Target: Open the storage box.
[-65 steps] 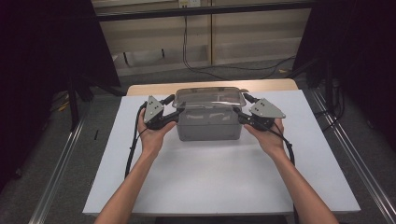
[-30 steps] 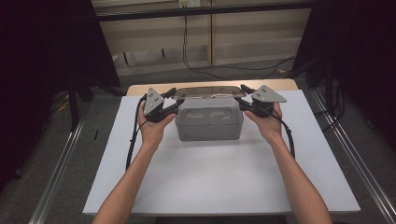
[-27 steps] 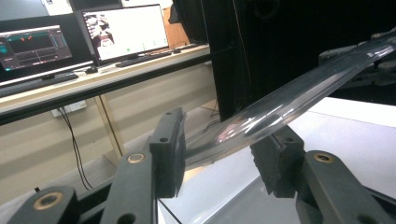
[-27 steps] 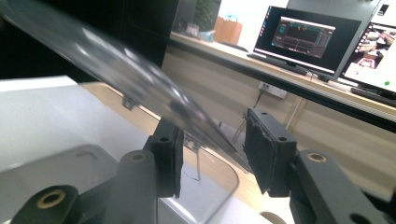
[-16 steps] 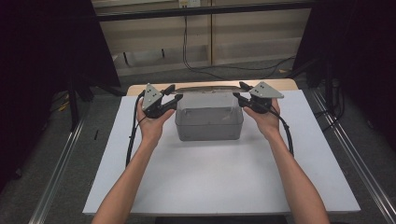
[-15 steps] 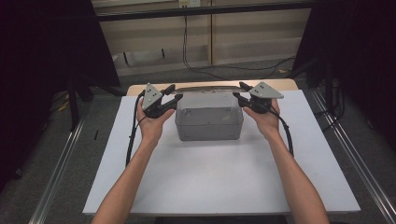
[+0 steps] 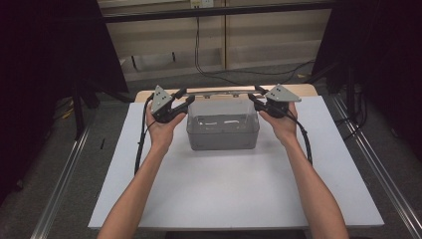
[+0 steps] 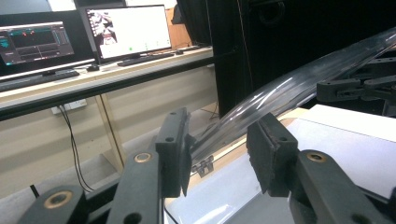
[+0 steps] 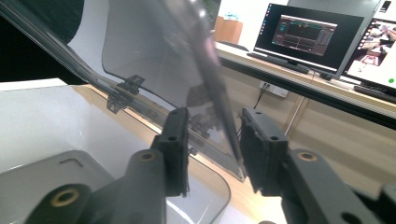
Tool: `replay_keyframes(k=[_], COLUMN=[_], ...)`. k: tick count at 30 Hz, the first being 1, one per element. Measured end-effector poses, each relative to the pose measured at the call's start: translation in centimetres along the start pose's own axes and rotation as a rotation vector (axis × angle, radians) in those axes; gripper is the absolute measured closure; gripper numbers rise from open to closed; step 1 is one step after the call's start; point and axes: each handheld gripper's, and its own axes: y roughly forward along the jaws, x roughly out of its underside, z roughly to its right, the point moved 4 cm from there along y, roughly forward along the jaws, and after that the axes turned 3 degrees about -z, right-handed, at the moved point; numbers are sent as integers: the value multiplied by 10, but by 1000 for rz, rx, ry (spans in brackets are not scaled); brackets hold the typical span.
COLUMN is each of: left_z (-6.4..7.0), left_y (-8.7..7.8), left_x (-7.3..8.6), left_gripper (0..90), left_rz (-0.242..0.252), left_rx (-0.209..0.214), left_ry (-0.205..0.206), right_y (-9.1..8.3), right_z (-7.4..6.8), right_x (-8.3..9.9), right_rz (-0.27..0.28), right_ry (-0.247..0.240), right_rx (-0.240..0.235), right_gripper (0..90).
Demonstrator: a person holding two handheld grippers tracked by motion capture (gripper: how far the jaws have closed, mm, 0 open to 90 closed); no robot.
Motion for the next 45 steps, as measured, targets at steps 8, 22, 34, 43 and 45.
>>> replay_keyframes(k=[8,22,34,43,45], left_z=[-4,-19,-23,-25,-27], left_y=[6,13,27,37,39], left_x=[3,15,19,26,28], left_gripper=[573,441,418,419,420], left_rz=[-18,-24,-46,-43,-40], left_rx=[-3,5,47,51,44], left_ry=[15,-15,7,-6,-17], right_y=[0,2,4,10,10], right_z=[0,2,3,8,9], right_x=[1,-1,-1,-8,-7], right_rz=[-3,0,6,0,4], right_ry=[-14,0,12,16,23], right_rx=[-4,-1,7,11,11], right_gripper=[659,658,655,661,661])
